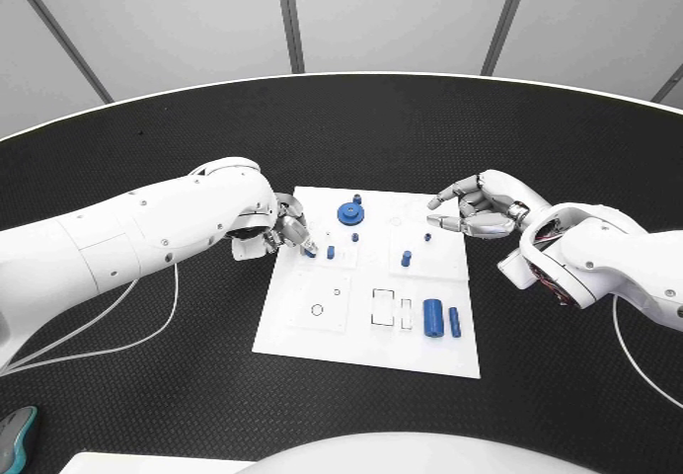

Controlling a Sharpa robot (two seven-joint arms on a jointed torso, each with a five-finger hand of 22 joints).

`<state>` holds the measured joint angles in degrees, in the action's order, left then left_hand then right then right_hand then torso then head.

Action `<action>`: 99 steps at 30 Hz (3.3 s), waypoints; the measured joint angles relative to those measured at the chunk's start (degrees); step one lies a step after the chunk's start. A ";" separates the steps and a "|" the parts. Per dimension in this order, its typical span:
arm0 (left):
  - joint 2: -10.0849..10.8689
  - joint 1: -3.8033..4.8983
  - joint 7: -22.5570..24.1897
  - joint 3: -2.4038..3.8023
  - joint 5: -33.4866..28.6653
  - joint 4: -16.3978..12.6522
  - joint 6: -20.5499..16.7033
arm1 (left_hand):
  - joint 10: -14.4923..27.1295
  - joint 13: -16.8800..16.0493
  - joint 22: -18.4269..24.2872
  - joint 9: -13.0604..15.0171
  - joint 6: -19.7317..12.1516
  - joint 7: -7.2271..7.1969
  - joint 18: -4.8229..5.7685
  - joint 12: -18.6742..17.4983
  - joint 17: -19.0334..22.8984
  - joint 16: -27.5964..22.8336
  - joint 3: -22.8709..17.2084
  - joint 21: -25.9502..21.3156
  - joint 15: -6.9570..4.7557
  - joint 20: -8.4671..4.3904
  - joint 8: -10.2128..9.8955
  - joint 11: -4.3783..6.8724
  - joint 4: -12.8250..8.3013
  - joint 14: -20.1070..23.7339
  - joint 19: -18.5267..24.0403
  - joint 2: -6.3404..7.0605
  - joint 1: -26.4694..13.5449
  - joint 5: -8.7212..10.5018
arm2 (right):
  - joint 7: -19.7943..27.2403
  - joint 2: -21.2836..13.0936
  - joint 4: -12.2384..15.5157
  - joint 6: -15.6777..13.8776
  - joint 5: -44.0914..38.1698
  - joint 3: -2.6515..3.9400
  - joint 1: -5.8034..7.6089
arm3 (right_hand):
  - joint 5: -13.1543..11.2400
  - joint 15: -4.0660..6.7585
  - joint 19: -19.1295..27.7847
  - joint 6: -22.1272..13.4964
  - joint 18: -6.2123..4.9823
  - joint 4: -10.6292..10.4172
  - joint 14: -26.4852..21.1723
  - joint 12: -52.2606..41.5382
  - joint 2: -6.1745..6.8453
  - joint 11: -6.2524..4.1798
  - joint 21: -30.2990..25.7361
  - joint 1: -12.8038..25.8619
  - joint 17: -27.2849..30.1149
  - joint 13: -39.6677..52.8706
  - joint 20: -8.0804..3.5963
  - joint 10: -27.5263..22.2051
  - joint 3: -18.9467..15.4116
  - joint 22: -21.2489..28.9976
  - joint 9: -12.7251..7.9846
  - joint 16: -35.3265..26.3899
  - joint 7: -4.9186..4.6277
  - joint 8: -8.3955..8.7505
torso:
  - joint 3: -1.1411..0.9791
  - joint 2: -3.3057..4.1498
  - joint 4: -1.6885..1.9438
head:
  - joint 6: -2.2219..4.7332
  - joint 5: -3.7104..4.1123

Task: Assemble the parts on the task board

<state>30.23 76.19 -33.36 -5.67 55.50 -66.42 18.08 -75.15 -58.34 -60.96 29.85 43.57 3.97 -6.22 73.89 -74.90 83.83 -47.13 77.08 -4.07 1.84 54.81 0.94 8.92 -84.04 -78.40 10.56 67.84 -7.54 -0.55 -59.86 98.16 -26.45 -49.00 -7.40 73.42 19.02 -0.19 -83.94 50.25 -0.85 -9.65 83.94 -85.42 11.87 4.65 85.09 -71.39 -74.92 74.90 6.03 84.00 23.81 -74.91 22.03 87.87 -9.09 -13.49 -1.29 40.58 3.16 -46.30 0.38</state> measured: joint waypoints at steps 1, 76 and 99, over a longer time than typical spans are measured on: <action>-0.01 0.00 -0.03 0.00 0.00 0.02 0.19 | -0.05 -0.15 -0.08 0.01 0.10 -0.09 0.00 0.18 0.00 0.00 0.00 0.00 0.00 0.00 0.00 0.02 0.00 0.00 0.00 -0.19 -0.19 0.00 | 0.00 -0.01 0.01 0.00 0.00 0.00 0.00 | 0.00 0.00 0.00 0.00 0.00 0.00 0.00 0.00 0.00 0.00 0.00 0.00 0.00 0.00 0.00 0.00 0.00 0.00 0.00 0.00 0.00 0.00 | 0.01 0.01 0.01 | 0.00 0.00; -1.82 -0.62 -2.11 -0.03 -0.49 2.52 0.48 | -3.06 -5.07 -1.03 -0.96 4.70 -2.83 0.00 2.22 -0.02 0.00 7.15 0.63 -1.23 -0.92 0.39 1.44 1.13 0.01 -0.93 0.11 -7.27 1.12 | -0.01 -0.29 0.27 -0.24 0.00 0.00 0.00 | 0.92 0.00 0.00 0.00 0.00 0.00 0.00 0.00 -0.24 0.00 0.00 -0.24 -0.02 0.01 0.00 0.00 0.00 0.00 0.00 0.00 0.00 -0.22 | 0.06 -0.03 0.01 | -0.83 0.41; -0.37 -0.63 -1.88 -0.02 -2.11 1.55 -2.35 | -3.06 -5.50 -1.02 -1.62 5.28 -2.64 0.00 2.21 -0.01 0.00 20.42 0.63 -1.23 -0.92 -0.66 1.43 7.92 0.01 -0.93 2.27 -10.24 1.11 | 0.16 -0.13 -0.09 -0.36 0.00 0.00 0.00 | 1.05 0.00 0.00 0.00 0.00 0.00 0.00 0.00 -0.24 0.00 -0.30 -0.24 -0.01 0.01 0.00 0.00 0.00 0.00 -0.05 0.00 0.00 -0.22 | 0.10 -0.07 -0.01 | -0.65 0.34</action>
<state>29.86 75.56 -35.24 -5.69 53.38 -64.87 15.72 -78.21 -63.85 -61.99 28.23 48.85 1.34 -6.22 76.10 -74.91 83.83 -26.71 77.71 -5.30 0.91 54.15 2.37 16.84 -84.03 -79.32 12.82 57.59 -6.43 -0.39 -59.99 98.07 -26.81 -49.00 -7.40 73.42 20.08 -0.19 -83.94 50.25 -0.85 -9.65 83.94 -85.42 11.63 4.65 84.79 -71.63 -74.92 74.91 6.03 84.00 23.81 -74.90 21.98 87.87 -9.09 -13.71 -1.19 40.51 3.15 -46.96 0.71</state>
